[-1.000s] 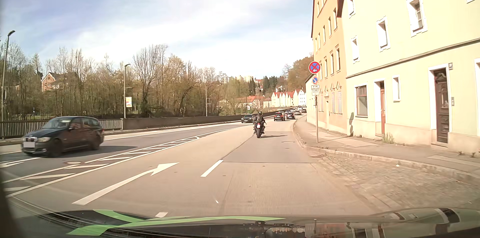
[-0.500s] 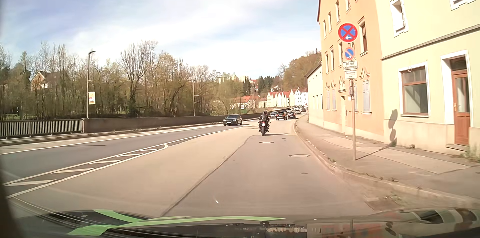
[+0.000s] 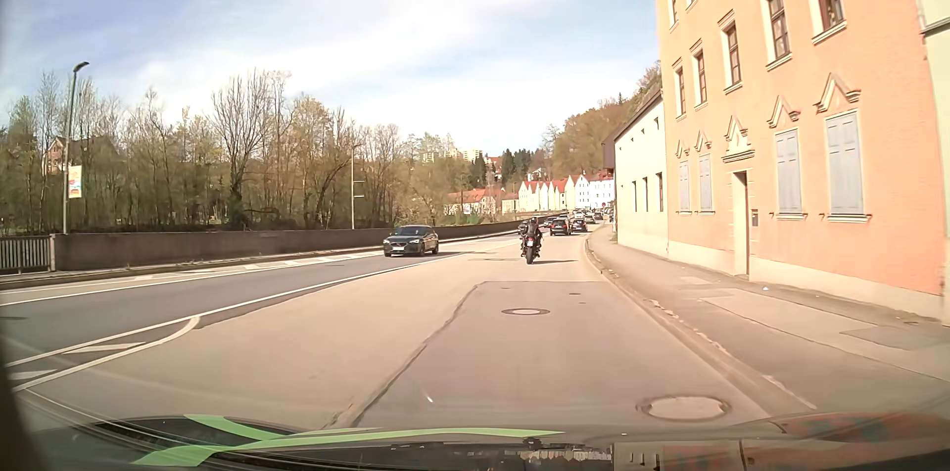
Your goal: Follow the waypoints while adhering to traffic rules and regulations
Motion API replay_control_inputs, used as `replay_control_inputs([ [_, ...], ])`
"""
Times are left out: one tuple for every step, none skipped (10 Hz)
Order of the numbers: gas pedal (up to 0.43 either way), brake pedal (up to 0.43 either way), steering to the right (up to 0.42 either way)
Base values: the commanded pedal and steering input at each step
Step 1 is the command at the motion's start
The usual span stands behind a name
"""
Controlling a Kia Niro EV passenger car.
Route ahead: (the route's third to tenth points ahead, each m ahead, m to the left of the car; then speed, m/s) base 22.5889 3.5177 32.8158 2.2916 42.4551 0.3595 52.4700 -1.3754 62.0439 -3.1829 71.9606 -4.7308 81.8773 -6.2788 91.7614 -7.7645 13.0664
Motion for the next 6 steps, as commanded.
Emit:
replay_control_inputs([
  [0.067, 0.0, 0.01],
  [0.087, 0.0, 0.01],
  [0.087, 0.0, 0.01],
  [0.087, 0.0, 0.01],
  [0.087, 0.0, 0.01],
  [0.087, 0.0, 0.01],
])
